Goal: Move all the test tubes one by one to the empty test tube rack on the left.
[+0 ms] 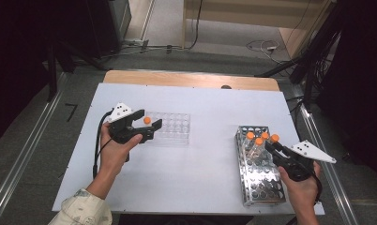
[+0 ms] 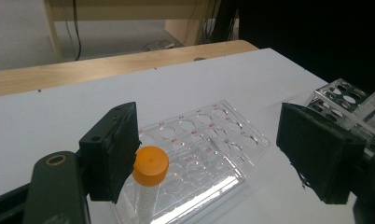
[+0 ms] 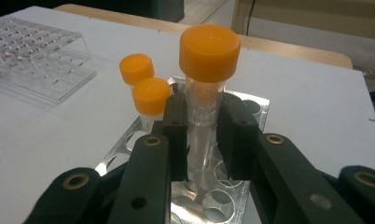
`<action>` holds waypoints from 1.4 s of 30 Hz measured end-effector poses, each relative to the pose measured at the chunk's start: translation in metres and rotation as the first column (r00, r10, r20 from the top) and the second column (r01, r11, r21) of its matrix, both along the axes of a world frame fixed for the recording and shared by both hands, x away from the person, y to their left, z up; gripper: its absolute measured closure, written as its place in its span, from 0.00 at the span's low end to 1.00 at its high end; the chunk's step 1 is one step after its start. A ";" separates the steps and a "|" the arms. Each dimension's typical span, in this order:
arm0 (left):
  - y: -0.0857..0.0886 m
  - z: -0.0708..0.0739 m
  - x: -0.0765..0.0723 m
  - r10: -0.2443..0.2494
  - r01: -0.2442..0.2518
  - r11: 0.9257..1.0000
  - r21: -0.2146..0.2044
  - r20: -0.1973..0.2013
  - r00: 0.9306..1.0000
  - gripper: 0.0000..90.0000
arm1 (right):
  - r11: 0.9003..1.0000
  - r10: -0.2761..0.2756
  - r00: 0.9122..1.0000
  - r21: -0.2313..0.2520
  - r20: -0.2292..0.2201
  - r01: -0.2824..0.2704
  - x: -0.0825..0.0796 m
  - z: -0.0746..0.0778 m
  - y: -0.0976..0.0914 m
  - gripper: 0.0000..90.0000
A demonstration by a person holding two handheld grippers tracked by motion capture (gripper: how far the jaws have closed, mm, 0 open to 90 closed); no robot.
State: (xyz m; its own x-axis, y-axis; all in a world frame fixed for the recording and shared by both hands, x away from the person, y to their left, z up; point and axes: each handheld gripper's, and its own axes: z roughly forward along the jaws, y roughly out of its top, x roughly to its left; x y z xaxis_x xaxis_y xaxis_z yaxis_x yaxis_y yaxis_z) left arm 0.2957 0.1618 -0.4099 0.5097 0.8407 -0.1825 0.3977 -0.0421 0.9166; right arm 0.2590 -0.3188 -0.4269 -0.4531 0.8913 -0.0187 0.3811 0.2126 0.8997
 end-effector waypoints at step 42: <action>-0.021 0.011 -0.012 -0.076 0.076 0.997 0.010 0.026 0.997 0.25 | 0.979 0.204 0.979 0.016 -0.004 -0.203 -0.022 0.029 0.059 0.80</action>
